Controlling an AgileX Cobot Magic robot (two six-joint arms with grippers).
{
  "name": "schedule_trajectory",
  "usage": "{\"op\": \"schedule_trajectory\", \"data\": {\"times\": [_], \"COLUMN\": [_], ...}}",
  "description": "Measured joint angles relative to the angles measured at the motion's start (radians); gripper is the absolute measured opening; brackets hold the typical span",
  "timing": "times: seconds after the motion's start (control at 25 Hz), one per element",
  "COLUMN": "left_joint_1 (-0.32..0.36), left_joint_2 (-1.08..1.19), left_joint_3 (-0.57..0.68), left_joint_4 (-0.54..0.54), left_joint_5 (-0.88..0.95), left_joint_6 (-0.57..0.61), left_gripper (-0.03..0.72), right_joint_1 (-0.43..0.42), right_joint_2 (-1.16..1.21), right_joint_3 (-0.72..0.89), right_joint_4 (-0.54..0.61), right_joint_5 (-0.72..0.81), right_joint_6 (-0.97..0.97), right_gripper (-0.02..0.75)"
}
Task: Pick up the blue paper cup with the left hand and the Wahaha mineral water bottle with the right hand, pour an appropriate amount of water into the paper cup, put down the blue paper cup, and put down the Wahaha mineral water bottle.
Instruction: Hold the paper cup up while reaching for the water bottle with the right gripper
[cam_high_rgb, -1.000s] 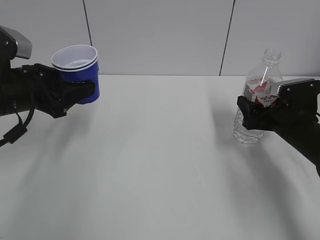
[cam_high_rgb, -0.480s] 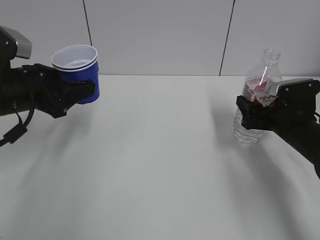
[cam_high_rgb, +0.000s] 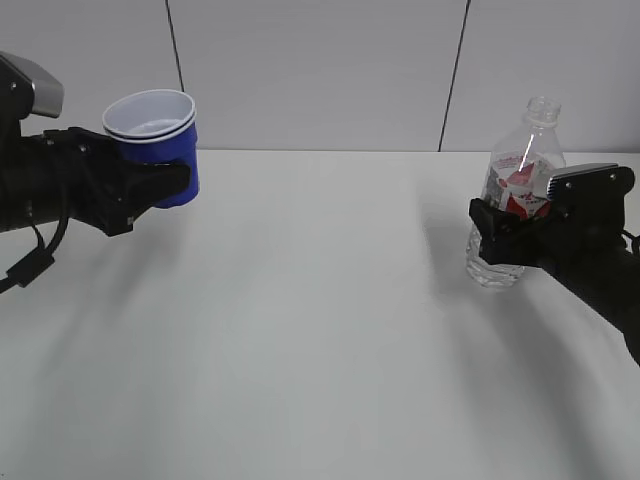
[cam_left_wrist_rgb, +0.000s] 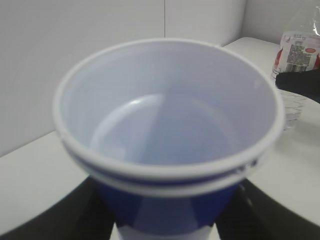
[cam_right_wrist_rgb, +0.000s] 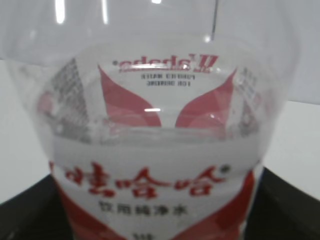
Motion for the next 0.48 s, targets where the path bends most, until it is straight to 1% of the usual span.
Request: {"op": "schedule_trajectory", "data": {"times": [0.16, 0.4, 0.48], "left_joint_1": [0.0, 0.0, 0.0], "left_joint_2": [0.0, 0.0, 0.0], "left_joint_3": [0.0, 0.0, 0.0], "left_joint_4": [0.0, 0.0, 0.0], "left_joint_5": [0.0, 0.0, 0.0], "left_joint_6": [0.0, 0.0, 0.0], "left_gripper": [0.426, 0.426, 0.426], "right_joint_1": [0.0, 0.0, 0.0], "right_joint_2": [0.0, 0.0, 0.0], "right_joint_3": [0.0, 0.0, 0.0], "right_joint_4": [0.0, 0.0, 0.0], "right_joint_5": [0.0, 0.0, 0.0], "right_joint_6": [0.0, 0.0, 0.0], "right_gripper": [0.566, 0.45, 0.44]}}
